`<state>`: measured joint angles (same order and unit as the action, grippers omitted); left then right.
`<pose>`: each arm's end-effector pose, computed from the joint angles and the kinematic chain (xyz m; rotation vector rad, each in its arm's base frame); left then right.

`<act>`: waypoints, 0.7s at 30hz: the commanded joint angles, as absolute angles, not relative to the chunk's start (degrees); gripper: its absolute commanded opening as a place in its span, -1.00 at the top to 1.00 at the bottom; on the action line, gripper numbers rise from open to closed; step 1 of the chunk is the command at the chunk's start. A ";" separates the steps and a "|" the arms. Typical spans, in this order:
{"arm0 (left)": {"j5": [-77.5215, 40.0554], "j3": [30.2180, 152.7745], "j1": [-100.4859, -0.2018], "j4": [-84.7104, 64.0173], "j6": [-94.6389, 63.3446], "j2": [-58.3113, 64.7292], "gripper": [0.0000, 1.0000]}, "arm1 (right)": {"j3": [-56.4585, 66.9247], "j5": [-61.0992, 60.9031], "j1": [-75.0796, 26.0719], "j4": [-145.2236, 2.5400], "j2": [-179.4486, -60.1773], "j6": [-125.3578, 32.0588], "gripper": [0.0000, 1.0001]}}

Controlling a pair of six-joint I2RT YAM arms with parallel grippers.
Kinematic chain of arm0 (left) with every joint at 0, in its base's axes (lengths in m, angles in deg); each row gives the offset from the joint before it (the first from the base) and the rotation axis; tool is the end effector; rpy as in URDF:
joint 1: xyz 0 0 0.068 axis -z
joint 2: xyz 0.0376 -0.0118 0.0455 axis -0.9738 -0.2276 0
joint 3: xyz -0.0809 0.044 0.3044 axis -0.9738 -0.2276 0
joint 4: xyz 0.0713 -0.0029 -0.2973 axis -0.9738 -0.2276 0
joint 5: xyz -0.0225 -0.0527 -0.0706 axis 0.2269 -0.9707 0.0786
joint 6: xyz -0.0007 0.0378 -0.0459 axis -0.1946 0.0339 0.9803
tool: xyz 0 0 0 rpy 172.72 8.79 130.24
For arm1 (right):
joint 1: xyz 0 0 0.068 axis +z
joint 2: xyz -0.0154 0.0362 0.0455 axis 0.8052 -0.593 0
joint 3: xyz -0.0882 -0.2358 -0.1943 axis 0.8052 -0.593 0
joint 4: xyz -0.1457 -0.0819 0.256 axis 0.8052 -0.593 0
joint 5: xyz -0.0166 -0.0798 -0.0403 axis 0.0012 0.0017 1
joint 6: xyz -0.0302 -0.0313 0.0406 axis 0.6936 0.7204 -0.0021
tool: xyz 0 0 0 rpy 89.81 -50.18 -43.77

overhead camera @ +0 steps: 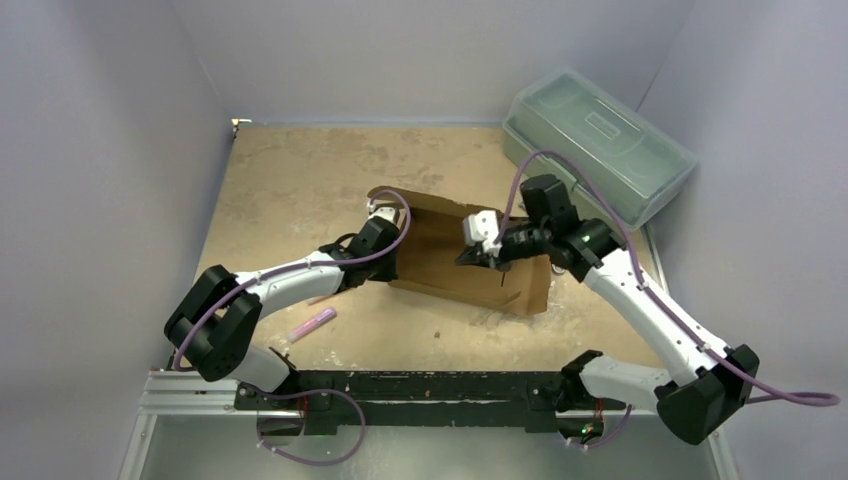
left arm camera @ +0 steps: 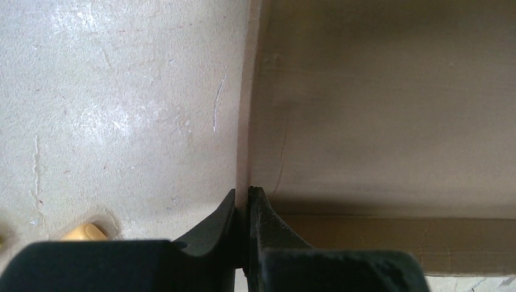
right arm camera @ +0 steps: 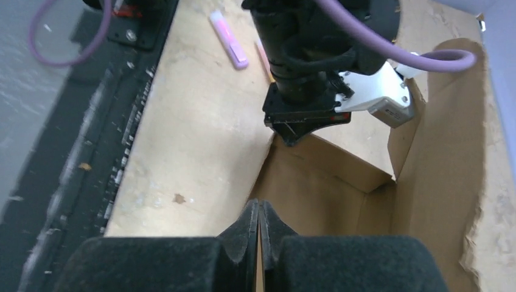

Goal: Fold the paper box
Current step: Fold the paper box at the center of the board.

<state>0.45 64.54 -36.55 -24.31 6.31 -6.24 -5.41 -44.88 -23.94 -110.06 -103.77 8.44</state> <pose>0.2555 -0.2058 0.1914 0.0632 2.4751 -0.3298 0.2075 0.1579 0.3909 -1.6296 1.2688 0.8236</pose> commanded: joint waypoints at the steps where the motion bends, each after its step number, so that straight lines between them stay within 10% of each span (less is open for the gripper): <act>1: 0.04 66.37 -36.16 -24.80 8.86 -6.55 1.00 | -9.55 -26.74 -16.48 -102.15 -104.28 13.28 0.86; 12: -0.41 65.29 -35.89 -24.39 11.90 -7.44 1.00 | -21.82 -0.39 -10.31 -58.27 -117.99 -20.58 1.00; 21: -1.37 64.36 -35.63 -22.91 11.99 -6.96 1.00 | -26.69 -3.18 -9.55 -48.12 -122.14 -32.37 1.00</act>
<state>0.18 64.54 -36.09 -23.80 10.66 -6.90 -27.59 -3.68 -10.17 -57.69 -121.89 -25.29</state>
